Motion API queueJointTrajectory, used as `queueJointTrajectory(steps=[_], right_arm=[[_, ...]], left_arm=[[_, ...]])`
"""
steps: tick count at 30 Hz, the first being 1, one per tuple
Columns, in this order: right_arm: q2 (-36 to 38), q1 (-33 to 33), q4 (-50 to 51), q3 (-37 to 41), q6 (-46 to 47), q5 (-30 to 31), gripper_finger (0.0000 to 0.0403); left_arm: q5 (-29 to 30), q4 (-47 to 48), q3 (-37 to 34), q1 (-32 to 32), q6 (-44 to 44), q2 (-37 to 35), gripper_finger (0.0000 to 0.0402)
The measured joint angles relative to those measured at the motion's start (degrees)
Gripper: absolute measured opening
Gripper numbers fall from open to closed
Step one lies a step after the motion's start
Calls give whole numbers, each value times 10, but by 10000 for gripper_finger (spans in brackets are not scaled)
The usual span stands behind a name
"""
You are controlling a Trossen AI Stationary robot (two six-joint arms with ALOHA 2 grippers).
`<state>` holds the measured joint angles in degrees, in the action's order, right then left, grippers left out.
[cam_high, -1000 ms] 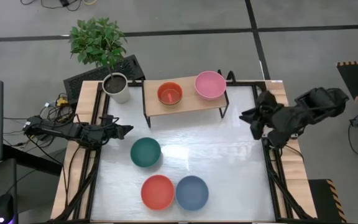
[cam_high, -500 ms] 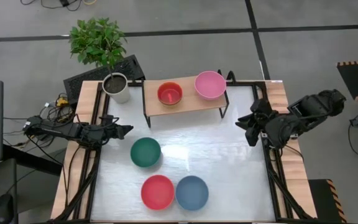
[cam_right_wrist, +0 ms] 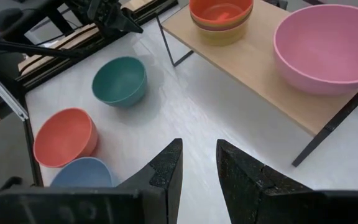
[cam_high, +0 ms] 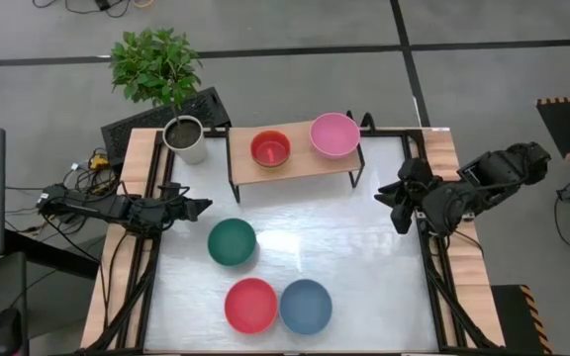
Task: Place and stack bowls onto a shelf
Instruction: Stack the blue bowl on top of the pink bowl on the shelf
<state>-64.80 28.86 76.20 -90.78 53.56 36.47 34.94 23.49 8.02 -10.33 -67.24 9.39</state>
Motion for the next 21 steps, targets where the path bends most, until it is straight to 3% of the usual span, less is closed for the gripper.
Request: queueJointTrajectory(steps=[21], right_arm=[[0,-1,-13,0,-17,0,123]], left_arm=[[0,0,0,0,0,0,140]])
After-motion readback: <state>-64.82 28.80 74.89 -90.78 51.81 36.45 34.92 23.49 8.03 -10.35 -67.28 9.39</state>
